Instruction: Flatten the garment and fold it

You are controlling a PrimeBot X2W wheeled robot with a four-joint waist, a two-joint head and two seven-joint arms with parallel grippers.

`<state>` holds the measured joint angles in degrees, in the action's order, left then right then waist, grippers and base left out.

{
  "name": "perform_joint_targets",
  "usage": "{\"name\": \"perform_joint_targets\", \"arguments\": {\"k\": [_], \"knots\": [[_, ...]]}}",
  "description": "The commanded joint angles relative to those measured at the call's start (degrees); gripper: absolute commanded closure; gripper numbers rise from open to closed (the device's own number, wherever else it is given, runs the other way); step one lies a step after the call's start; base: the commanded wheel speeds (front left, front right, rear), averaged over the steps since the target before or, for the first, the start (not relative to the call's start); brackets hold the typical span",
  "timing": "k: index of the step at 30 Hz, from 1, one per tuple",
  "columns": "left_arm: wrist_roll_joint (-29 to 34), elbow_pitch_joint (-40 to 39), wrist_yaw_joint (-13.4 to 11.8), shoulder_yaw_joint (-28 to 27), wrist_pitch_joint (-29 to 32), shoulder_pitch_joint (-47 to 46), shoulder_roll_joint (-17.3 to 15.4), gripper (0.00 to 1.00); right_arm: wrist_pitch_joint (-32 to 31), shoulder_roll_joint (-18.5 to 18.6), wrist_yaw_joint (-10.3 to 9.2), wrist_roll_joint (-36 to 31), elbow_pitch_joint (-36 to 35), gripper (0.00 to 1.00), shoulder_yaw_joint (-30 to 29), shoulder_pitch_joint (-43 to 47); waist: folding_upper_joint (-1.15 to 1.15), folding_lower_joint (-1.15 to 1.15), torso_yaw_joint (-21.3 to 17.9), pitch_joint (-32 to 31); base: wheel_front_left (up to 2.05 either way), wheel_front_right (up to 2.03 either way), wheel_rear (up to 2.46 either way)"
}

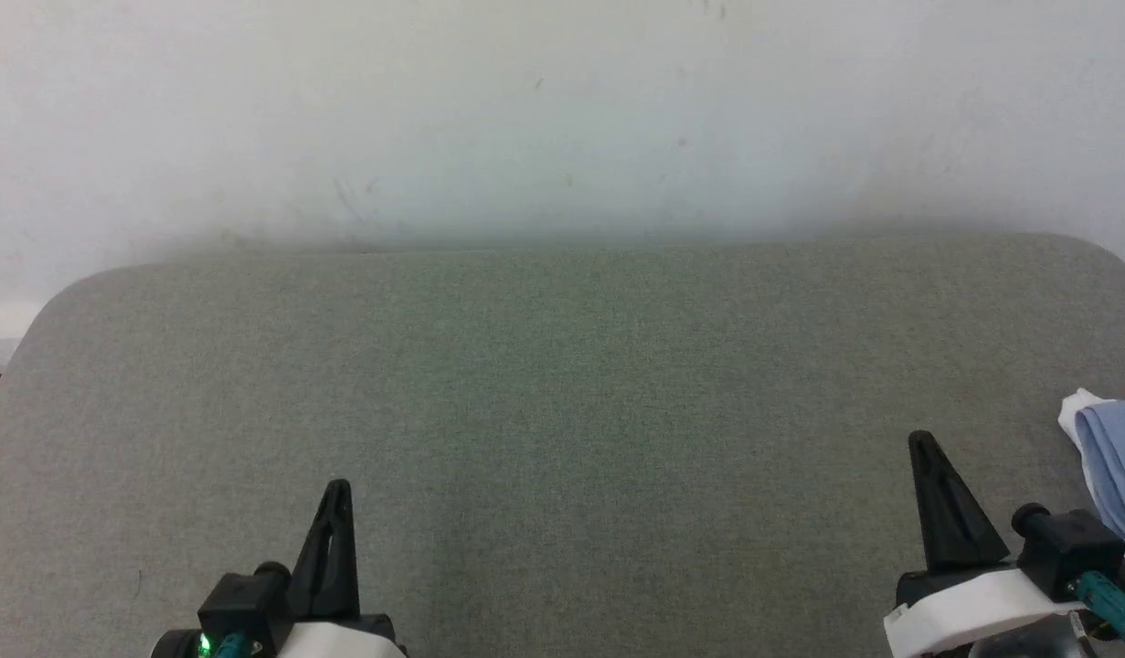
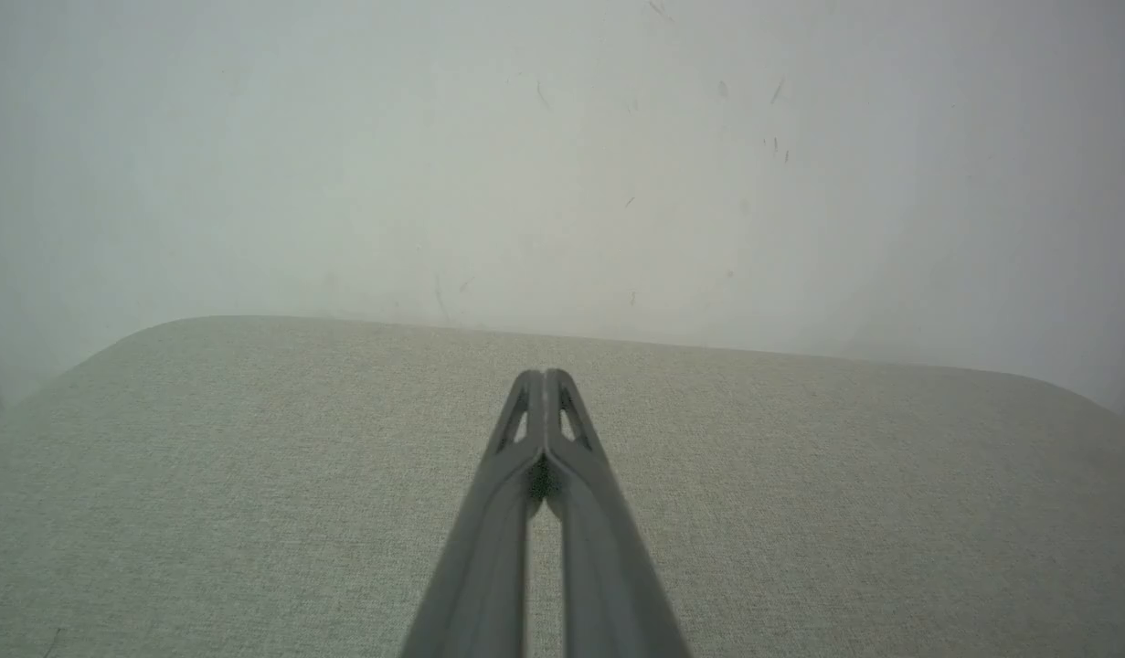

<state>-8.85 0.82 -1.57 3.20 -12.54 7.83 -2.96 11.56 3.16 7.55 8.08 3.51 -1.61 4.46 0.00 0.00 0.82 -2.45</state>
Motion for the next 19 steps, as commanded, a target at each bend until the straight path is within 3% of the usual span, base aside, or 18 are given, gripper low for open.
{"name": "perform_joint_targets", "arguments": {"k": [1, 19], "knots": [[0.8, -0.1, 0.3, -0.3, 0.4, -1.2, 0.0, 1.00, -0.4, -0.1, -0.01, -0.6, -0.3, 1.00, 0.1, -0.7, 0.00, 0.00, 0.0, 0.0, 0.00, 0.00, 0.00], [2.2, -0.3, 0.5, -0.8, 2.5, -2.3, 0.0, 1.00, -2.4, -0.1, -0.02, -1.9, -0.9, 1.00, 0.4, -1.3, 0.00, 0.00, -0.2, 0.5, 0.00, 0.00, 0.00]]}}
